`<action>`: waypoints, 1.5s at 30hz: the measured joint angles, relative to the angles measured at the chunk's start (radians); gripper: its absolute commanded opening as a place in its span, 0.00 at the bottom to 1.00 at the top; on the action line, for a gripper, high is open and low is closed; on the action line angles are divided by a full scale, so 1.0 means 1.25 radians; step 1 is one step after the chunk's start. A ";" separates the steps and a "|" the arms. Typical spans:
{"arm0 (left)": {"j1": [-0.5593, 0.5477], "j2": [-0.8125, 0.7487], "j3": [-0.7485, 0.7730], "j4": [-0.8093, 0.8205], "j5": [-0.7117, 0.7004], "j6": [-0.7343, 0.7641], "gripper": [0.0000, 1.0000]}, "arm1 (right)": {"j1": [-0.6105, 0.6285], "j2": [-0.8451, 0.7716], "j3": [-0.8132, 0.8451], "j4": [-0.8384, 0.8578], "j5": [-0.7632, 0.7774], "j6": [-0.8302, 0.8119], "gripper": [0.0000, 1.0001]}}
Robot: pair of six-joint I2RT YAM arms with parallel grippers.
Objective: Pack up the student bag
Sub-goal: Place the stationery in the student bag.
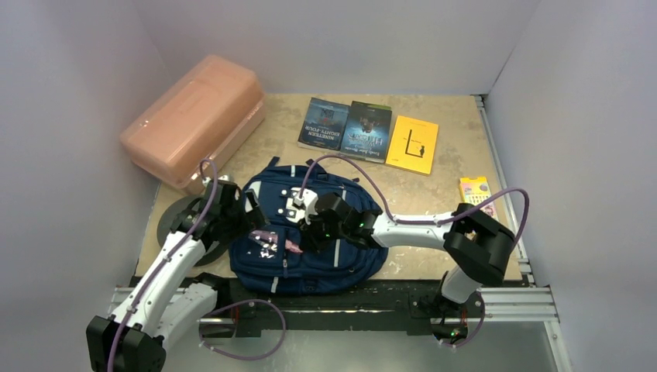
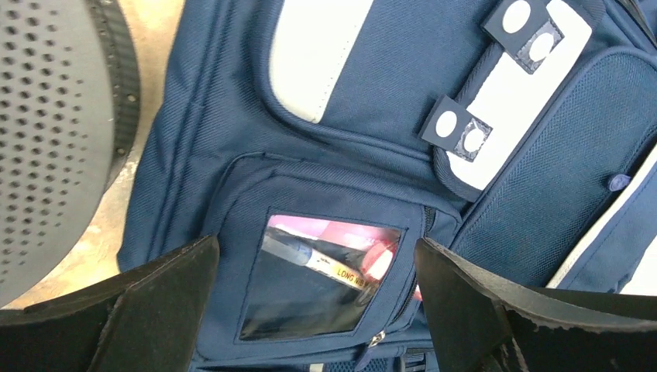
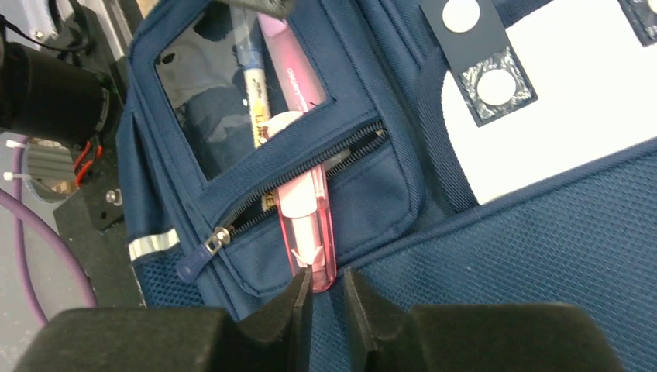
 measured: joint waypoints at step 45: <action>0.006 -0.071 -0.099 0.084 0.092 -0.049 0.97 | 0.036 0.074 -0.031 0.226 0.022 0.186 0.31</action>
